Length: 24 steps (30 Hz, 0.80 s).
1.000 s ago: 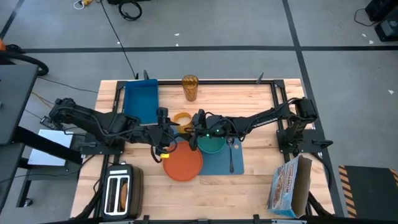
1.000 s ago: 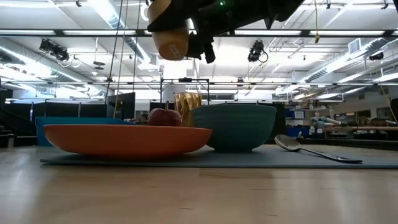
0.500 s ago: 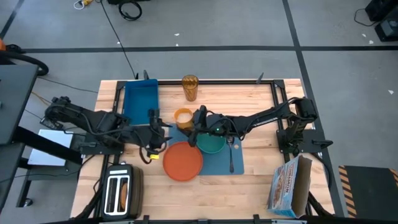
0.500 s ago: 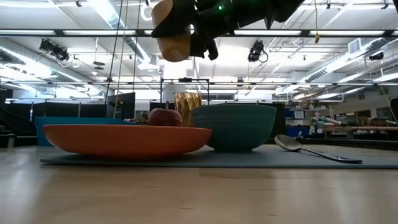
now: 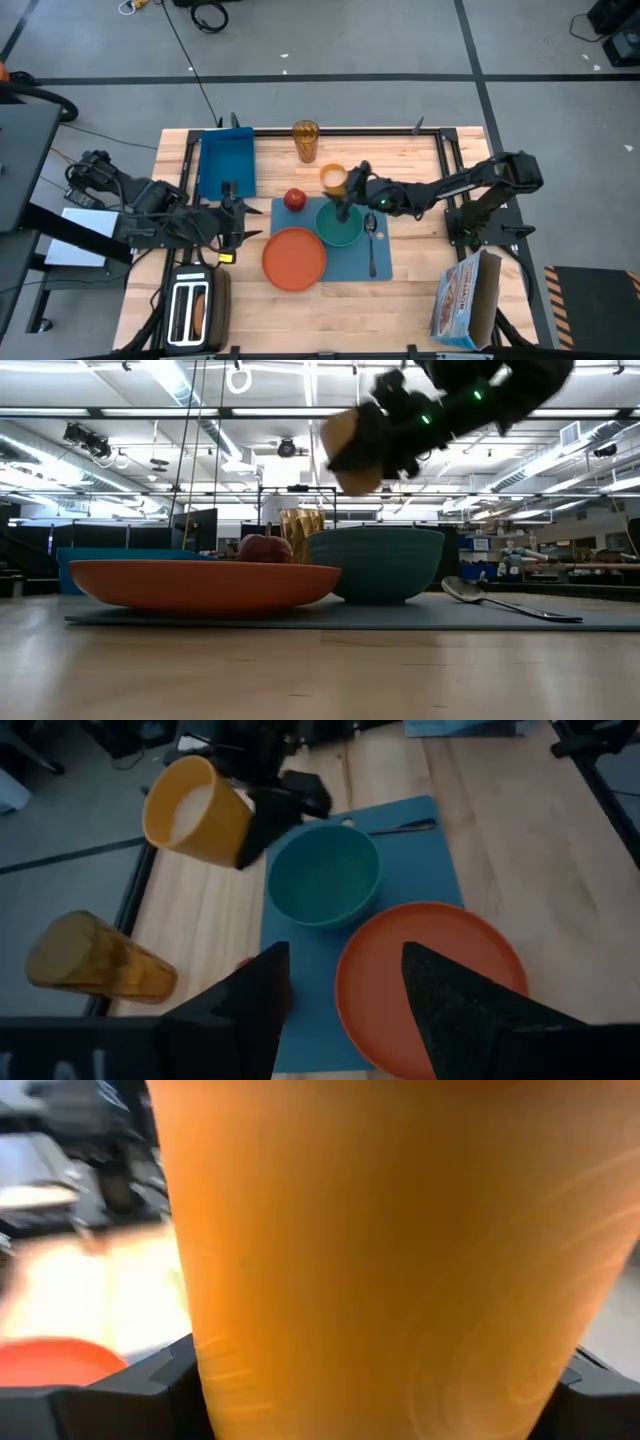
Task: Arrange a breakfast setting
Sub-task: Put the yellow cup of milk on the blue cutting board to the top right of the green bowl
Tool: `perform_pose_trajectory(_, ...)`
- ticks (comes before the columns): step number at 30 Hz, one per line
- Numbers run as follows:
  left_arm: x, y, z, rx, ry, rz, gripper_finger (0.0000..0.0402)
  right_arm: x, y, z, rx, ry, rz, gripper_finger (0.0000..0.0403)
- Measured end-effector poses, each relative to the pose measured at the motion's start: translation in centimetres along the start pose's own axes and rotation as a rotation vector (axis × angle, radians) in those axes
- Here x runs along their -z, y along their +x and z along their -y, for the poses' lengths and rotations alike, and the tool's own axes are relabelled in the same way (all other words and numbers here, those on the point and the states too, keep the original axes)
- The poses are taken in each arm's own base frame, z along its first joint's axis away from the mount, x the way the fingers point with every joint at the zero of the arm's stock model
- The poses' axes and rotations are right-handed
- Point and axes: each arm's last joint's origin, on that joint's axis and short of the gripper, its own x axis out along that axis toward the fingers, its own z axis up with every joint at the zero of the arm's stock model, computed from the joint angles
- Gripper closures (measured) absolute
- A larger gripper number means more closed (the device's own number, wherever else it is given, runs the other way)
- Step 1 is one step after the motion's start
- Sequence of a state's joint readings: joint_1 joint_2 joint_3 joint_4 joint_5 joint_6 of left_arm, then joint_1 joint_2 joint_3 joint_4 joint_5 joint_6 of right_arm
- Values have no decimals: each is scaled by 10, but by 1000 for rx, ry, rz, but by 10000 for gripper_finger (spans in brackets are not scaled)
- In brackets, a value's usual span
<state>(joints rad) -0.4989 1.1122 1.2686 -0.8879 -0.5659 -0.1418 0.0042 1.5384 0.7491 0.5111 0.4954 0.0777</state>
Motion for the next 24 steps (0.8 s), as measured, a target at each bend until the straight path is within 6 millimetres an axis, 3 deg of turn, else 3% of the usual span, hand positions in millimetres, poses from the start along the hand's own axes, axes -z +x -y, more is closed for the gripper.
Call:
perform_pose_trajectory(8,-7,0,1,3,-20,66,198,43,-8,61,-5,22,-58,85)
perform_pose_trajectory(18,-11,3,-5,-22,-83,90,198,90,-38,98,-50,-12,49,85)
perform_pose_trajectory(24,-16,6,-9,-40,-123,120,198,95,-40,114,-202,-33,54,85)
